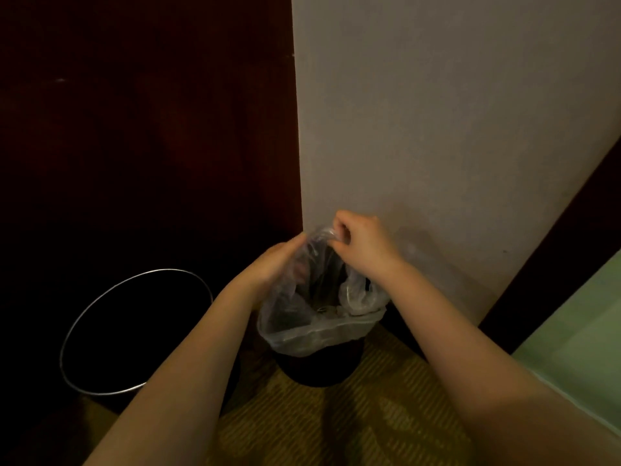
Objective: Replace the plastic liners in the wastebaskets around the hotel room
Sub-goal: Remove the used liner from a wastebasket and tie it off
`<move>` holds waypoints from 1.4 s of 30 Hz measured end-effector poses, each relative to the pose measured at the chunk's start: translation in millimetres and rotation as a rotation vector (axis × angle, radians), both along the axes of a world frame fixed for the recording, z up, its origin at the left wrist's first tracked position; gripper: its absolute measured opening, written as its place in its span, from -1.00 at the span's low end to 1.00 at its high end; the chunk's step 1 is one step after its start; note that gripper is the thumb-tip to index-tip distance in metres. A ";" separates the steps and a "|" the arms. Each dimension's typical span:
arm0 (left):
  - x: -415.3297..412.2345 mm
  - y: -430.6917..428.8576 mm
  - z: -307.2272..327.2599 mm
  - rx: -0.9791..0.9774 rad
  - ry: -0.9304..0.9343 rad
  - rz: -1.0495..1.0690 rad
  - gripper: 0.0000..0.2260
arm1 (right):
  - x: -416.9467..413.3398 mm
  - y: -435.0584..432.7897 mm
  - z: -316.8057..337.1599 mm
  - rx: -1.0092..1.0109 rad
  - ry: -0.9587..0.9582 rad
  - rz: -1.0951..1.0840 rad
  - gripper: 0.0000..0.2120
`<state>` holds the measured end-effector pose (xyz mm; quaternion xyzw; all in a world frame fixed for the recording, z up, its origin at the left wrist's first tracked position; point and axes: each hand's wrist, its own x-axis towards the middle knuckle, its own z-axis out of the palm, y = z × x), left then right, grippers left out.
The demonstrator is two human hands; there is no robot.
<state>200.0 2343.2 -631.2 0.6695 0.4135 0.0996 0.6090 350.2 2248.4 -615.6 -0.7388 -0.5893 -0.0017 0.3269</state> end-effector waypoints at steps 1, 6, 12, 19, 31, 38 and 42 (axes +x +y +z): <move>-1.0 0.4 2.9 0.008 0.009 -0.017 -0.46 | 1.5 -0.1 -0.9 -0.022 0.004 -0.010 -0.65; -2.9 0.8 28.0 0.439 0.104 -0.080 -0.91 | 5.5 -2.1 -8.5 -0.223 0.165 0.018 -0.69; 1.1 -9.5 47.1 0.935 0.017 0.215 -0.91 | 3.9 -8.3 -19.6 -0.449 0.416 0.069 -0.71; -6.6 2.7 27.9 0.698 0.138 0.299 -0.88 | 18.3 -6.8 -31.9 -0.238 0.454 -0.182 -0.73; -9.7 10.1 21.0 0.502 0.390 0.098 -0.81 | 6.5 -9.1 -19.0 -0.630 0.555 -0.066 0.07; -11.4 5.7 11.1 0.531 0.776 -0.221 -0.82 | -8.1 -10.1 -21.5 -0.656 -0.073 -0.138 -0.79; -8.4 4.2 23.7 0.903 0.501 0.231 -0.92 | -1.1 -1.8 -7.0 -0.151 0.159 -0.170 -0.72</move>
